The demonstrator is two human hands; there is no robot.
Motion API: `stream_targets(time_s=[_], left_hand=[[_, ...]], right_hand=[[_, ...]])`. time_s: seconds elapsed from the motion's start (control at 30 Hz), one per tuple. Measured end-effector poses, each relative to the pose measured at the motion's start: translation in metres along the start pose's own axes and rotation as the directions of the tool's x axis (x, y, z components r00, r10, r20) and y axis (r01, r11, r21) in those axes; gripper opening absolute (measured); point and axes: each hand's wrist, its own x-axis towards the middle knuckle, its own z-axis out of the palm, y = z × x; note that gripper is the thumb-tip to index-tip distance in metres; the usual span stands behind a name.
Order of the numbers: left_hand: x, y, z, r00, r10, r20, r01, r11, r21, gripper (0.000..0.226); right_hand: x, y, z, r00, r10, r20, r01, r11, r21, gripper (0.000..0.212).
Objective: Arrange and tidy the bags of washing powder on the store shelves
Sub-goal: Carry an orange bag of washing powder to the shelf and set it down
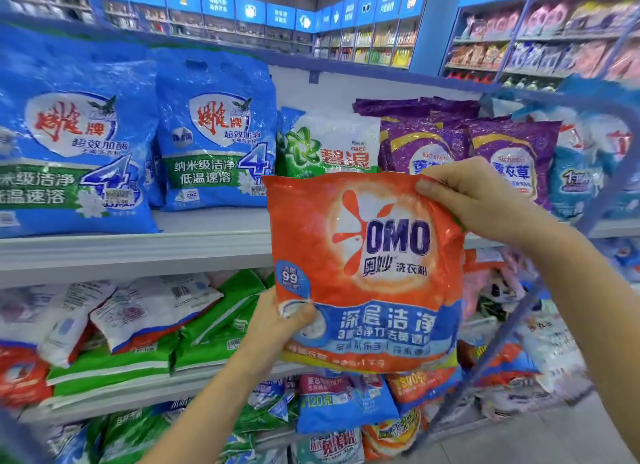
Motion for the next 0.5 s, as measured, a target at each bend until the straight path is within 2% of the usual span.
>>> stream_targets(time_s=[0.07,0.13,0.2,0.27,0.37,0.43,0.5], left_hand=[[0.000,0.018,-0.007,0.999,0.035,-0.030,-0.034,0.999,0.042,0.057],[-0.002,0.036,-0.015,0.995,0.088,-0.055,-0.083,0.993,0.086,0.049],[-0.003,0.051,-0.024,0.989,0.116,-0.097,-0.102,0.986,0.134,0.045],[-0.005,0.060,-0.036,0.984,0.113,-0.136,-0.094,0.985,0.142,0.040],[-0.009,0.072,-0.056,0.982,0.086,-0.168,-0.063,0.988,0.139,0.057],[-0.015,0.079,-0.070,0.981,0.080,-0.175,-0.052,0.985,0.162,0.068],[-0.021,0.084,-0.083,0.976,0.084,-0.199,-0.048,0.983,0.180,0.073]], right_hand=[[0.009,-0.005,-0.010,0.995,-0.096,0.018,0.098,0.967,-0.234,0.035],[0.019,-0.007,-0.012,0.981,-0.194,0.007,0.176,0.874,-0.452,0.034],[0.030,-0.007,-0.010,0.969,-0.247,-0.009,0.195,0.785,-0.587,0.034],[0.041,-0.008,-0.006,0.969,-0.247,-0.005,0.183,0.730,-0.659,0.040],[0.057,-0.022,0.002,0.973,-0.221,0.064,0.202,0.690,-0.694,0.046],[0.067,-0.037,0.006,0.980,-0.123,0.157,0.199,0.653,-0.731,0.048],[0.074,-0.051,0.011,0.961,-0.093,0.261,0.266,0.574,-0.775,0.050]])
